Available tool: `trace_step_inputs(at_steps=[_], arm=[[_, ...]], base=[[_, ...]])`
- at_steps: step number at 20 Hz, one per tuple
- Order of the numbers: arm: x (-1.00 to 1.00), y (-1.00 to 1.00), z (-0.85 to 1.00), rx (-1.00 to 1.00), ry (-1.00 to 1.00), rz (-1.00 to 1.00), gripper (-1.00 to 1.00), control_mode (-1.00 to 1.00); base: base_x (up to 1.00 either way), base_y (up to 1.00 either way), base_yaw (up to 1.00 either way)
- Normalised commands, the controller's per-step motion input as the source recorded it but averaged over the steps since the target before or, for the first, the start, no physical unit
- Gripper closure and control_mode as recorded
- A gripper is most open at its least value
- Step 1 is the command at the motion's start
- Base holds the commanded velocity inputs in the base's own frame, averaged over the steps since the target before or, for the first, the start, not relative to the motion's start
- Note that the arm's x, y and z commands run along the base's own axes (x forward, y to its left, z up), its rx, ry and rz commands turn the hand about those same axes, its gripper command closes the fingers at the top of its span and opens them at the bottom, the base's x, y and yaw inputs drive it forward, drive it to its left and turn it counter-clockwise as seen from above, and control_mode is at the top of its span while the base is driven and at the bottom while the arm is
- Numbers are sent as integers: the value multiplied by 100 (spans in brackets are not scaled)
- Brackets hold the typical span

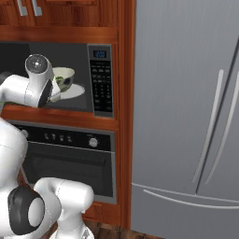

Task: The microwave is finished heating the steak and avocado. Take the bowl containing the food and place it on the dining counter.

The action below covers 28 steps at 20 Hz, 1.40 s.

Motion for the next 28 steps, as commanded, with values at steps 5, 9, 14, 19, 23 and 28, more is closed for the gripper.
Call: trace_step_inputs(at_steps=[5, 9, 14, 19, 23, 28], arm=[[47, 0, 0, 0, 27, 3, -100, -100], [6, 9, -17, 1, 13, 2, -100, -100], [39, 24, -40, 0, 1, 0, -100, -100], [54, 25, -26, 0, 0, 0, -100, -100], [60, 23, -11, 0, 0, 0, -100, -100], [62, 24, -10, 0, 0, 0, -100, -100]], base=[[0, 0, 0], [0, 0, 0], [0, 0, 0], [0, 0, 0], [0, 0, 0], [0, 0, 0]])
